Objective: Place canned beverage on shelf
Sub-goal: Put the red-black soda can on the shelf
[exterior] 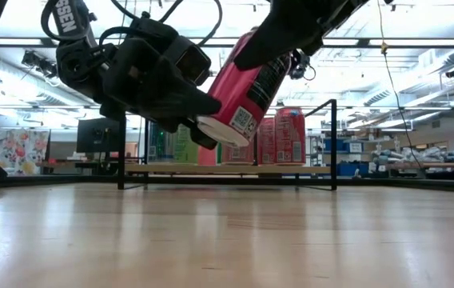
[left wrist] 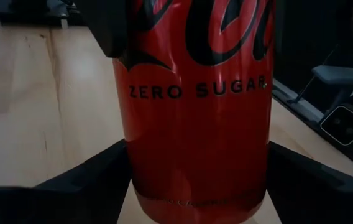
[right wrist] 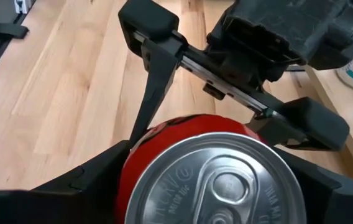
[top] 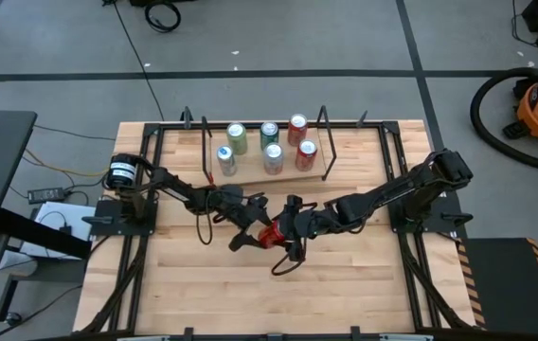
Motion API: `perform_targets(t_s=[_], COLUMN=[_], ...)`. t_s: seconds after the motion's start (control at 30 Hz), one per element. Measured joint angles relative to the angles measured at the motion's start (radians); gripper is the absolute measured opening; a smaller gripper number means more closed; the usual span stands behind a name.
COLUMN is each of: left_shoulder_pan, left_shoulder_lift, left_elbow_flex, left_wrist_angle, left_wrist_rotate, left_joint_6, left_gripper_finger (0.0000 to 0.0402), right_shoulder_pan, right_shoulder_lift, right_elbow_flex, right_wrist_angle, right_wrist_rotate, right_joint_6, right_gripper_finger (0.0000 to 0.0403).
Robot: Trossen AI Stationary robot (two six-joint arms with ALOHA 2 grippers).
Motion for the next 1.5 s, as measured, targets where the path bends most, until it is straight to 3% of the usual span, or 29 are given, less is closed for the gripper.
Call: perform_targets(t_s=[0.3, 0.5, 0.9, 1.2, 1.37, 1.5], left_shoulder_pan=[-0.004, -0.006, -0.032, -0.086, -0.15, -0.234], left_shoulder_lift=[-0.001, -0.059, -0.177, -0.329, -0.413, -0.444], left_elbow_flex=[0.0, -0.001, -0.001, 0.0, -0.002, -0.051], left_wrist_angle=[0.002, -0.082, -0.242, -0.431, -0.55, -0.51], left_wrist_rotate=[-0.055, -0.127, -0.254, -0.566, -0.673, -0.714], left_joint_6=[0.022, 0.081, 0.145, 0.182, 0.181, 0.175], left_gripper_finger=[0.0327, 0.033, 0.0391, 0.0391, 0.0391, 0.0391], right_shoulder_pan=[0.002, 0.01, 0.012, 0.015, 0.009, -0.006], right_shoulder_lift=[0.0, 0.0, 0.001, 0.002, 0.002, 0.002], right_elbow_flex=[0.018, 0.029, 0.077, 0.077, 0.077, 0.077], right_wrist_angle=[-0.07, -0.099, -0.187, -0.219, -0.216, -0.208], right_wrist_rotate=[-0.018, -0.014, -0.017, -0.078, -0.061, -0.067], right_joint_6=[0.031, 0.036, 0.067, 0.062, 0.064, 0.079], right_gripper_finger=[0.0323, 0.0323, 0.0323, 0.0323, 0.0323, 0.0323])
